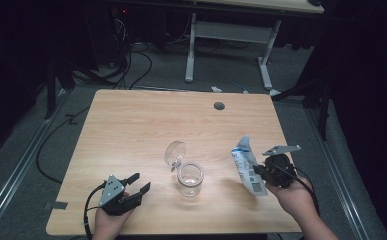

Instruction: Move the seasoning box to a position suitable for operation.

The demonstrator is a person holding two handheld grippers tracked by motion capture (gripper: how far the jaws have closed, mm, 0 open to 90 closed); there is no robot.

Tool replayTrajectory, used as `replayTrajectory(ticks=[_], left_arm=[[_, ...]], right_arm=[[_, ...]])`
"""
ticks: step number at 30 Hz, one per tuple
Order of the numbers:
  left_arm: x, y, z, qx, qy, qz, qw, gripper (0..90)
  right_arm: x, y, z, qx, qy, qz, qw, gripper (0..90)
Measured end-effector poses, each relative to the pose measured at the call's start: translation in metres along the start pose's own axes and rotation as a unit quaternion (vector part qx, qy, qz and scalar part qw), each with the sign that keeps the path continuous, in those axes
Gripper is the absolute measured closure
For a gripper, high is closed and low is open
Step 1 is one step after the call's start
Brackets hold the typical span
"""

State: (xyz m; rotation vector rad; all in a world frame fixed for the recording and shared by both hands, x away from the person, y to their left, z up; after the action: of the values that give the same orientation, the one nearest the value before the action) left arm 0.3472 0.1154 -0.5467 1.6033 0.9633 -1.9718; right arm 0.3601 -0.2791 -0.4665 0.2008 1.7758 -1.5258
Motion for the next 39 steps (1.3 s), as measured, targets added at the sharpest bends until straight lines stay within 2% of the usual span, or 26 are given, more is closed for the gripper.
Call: replayTrajectory(ticks=[10, 20, 21, 27, 39], left_arm=[[0.0, 0.0, 0.001, 0.001, 0.002, 0.001, 1.0, 45.2], [0.001, 0.0, 0.001, 0.002, 0.002, 0.001, 1.0, 45.2], [0.001, 0.0, 0.001, 0.002, 0.001, 0.0, 1.0, 45.2], [0.001, 0.0, 0.001, 0.002, 0.001, 0.001, 1.0, 45.1], [0.0, 0.0, 0.002, 0.003, 0.002, 0.002, 1.0, 45.1]], right_arm=[[-0.01, -0.002, -0.008, -0.019, -0.016, -0.047, 0.9986, 89.5], [-0.014, -0.006, -0.01, -0.034, -0.021, -0.076, 0.9963, 89.5], [-0.013, -0.006, -0.01, -0.039, -0.022, -0.088, 0.9951, 89.6], [-0.014, -0.005, -0.011, -0.043, -0.028, -0.115, 0.9921, 89.6], [-0.017, -0.006, -0.012, -0.033, -0.044, -0.157, 0.986, 90.0]])
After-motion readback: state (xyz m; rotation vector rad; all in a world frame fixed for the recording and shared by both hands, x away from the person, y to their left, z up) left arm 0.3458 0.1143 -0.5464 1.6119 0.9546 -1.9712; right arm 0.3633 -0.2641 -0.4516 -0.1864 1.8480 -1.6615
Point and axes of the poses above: each handheld gripper's, and its own axes: y roughly forward along the jaws, x roughly out of its underside, z roughly to its right, the point moved 7 cm from there along y, roughly forward along the jaws, and after that the axes turned 4 degrees about z, right-handed, at the moved point
